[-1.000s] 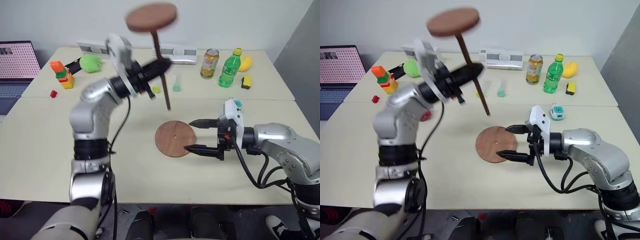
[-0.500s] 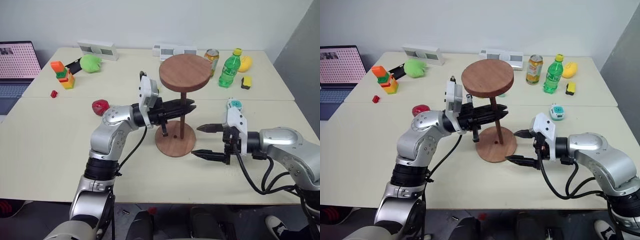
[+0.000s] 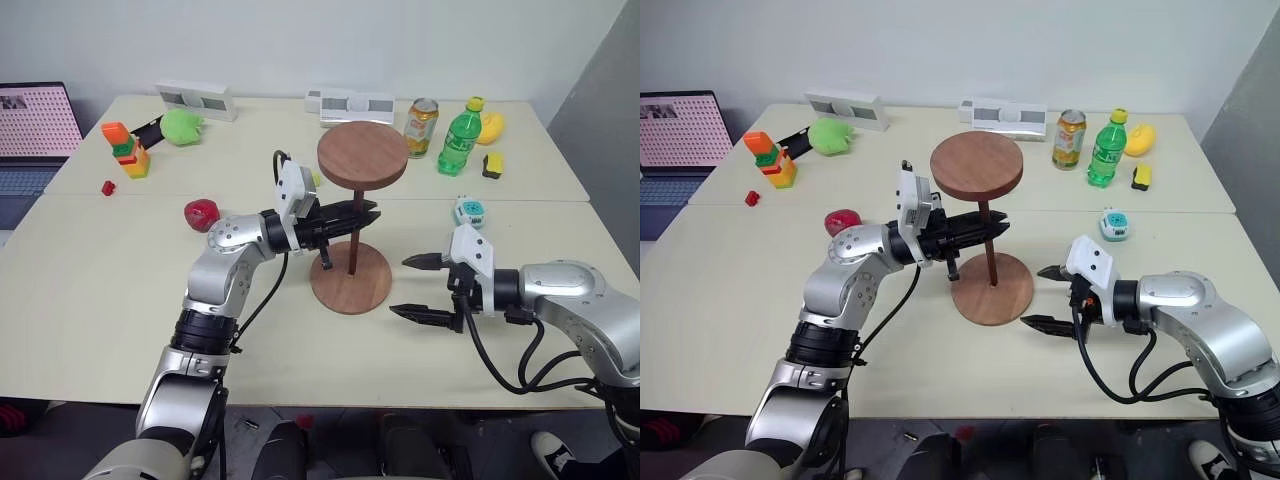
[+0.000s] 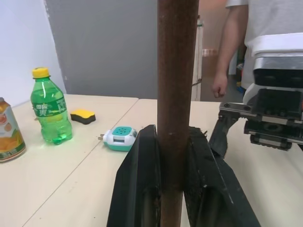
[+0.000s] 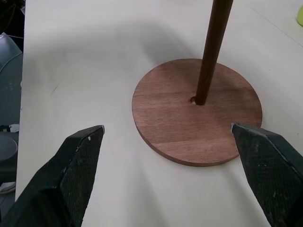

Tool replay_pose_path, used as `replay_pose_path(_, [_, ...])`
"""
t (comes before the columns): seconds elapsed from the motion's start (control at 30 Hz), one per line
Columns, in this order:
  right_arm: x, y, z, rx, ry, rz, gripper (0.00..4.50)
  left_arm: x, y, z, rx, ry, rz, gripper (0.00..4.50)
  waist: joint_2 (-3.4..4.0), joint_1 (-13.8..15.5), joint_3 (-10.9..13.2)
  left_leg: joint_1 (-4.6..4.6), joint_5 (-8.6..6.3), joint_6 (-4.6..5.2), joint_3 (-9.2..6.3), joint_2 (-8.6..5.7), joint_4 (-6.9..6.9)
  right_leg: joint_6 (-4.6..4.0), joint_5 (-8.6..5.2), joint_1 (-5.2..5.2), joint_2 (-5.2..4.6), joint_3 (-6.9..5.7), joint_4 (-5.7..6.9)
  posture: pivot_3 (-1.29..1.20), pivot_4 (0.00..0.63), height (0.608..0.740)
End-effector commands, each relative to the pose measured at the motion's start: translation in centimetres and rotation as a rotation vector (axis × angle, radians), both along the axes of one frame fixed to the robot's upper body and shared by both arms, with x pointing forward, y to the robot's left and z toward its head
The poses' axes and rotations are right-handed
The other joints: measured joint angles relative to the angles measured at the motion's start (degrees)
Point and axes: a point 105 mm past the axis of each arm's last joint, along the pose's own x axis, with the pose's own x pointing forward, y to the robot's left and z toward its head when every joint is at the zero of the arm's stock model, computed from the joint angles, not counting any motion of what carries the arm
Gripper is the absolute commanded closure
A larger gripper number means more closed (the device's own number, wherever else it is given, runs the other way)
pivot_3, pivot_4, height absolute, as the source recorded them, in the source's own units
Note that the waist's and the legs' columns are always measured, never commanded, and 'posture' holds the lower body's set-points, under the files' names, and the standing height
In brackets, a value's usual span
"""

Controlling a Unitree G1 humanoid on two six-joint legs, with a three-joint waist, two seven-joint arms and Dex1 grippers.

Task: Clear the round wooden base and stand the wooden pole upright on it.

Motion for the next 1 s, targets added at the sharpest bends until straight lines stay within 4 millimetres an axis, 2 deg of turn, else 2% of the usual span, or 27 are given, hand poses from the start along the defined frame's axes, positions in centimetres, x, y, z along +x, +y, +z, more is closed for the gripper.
replay_pose_path(0.03, [-0.1, 0.0, 1.0, 0.008, -0.044, 0.013, 0.00, 0.3, 0.0, -0.2, 0.015, -0.008, 0.018, 4.24, 0.00, 0.0, 0.0, 0.00, 0.00, 0.00, 0.00, 0.00, 0.00, 0.00, 0.00, 0.01, 0.00, 0.00, 0.00, 0.00, 0.150, 0.740])
replay_pose_path(0.37, [-0.1, -0.1, 0.9, 0.009, -0.035, 0.011, 0.00, -0.2, 0.8, -0.1, 0.008, 0.018, 0.035, 4.24, 0.00, -0.1, 0.0, 0.13, -0.01, 0.01, -0.02, 0.00, -0.01, 0.00, 0.00, 0.15, 0.00, -0.01, -0.04, 0.00, 0.150, 0.740])
replay_pose_path(0.47, [0.5, -0.2, 1.1, 0.018, -0.041, -0.023, 0.00, -0.3, 0.8, -0.1, 0.007, 0.020, 0.034, 4.24, 0.00, -0.1, 0.0, 0.15, -0.01, 0.01, -0.04, 0.01, -0.02, 0.00, 0.00, 0.18, 0.00, -0.02, -0.04, 0.00, 0.150, 0.740])
replay_pose_path(1.0, [0.9, -0.5, 1.1, 0.004, -0.033, -0.022, 0.00, -0.9, 0.5, -0.9, 0.026, 0.028, 0.025, 4.24, 0.00, 0.0, 0.0, 0.20, -0.02, 0.03, -0.03, 0.02, -0.04, 0.00, 0.00, 0.23, 0.01, -0.02, -0.09, 0.00, 0.150, 0.740])
